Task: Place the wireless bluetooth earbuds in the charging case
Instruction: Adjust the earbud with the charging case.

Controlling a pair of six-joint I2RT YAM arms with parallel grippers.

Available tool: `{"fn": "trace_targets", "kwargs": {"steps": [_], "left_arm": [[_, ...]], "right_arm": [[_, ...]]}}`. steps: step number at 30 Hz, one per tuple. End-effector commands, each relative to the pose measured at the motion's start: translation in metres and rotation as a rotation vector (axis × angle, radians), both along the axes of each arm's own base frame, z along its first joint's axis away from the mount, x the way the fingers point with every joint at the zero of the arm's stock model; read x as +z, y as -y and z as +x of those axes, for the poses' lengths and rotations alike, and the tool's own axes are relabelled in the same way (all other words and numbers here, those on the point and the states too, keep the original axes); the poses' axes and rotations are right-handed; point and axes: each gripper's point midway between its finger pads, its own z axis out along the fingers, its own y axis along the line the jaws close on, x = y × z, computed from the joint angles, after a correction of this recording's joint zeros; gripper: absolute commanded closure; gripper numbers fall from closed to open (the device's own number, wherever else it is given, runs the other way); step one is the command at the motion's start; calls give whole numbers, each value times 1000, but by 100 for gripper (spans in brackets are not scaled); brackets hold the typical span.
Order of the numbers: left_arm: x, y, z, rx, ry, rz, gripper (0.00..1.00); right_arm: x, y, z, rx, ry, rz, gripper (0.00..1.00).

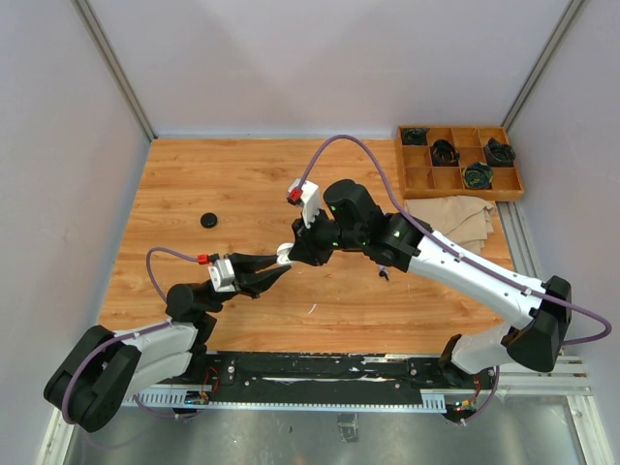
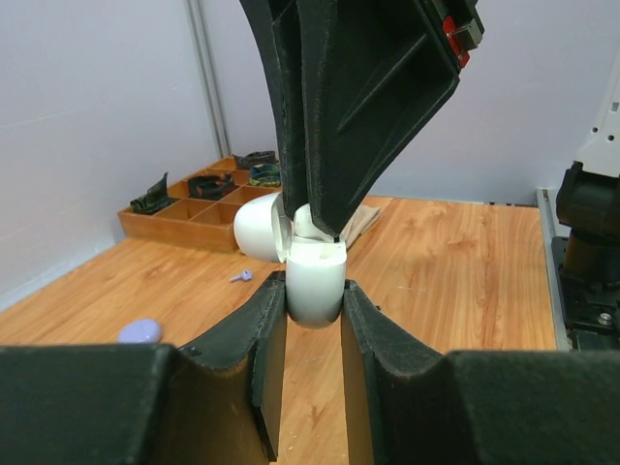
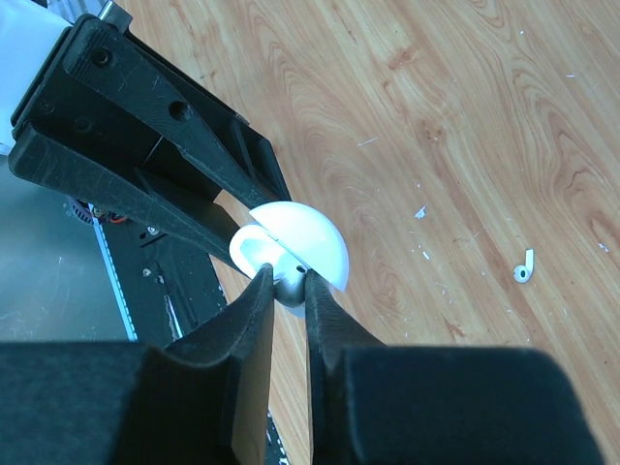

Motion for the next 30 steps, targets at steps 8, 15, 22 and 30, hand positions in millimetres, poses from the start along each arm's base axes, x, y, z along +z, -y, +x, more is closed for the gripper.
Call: {"fn": "trace_targets", "kwargs": {"steps": [8, 15, 22, 30], "left_arm": [[-6, -6, -10, 2, 28, -1, 100], [-8, -4, -10, -6, 22, 5, 100], [-10, -2, -11, -25, 15, 14, 100], [-12, 3, -14, -68, 6, 29, 100]], "right_arm": [[17, 5, -9, 31, 38, 1, 99], [22, 17, -3, 6, 93, -20, 99], [30, 23, -7, 39, 121, -4, 99], [36, 16, -14, 124, 170, 44, 99]]}}
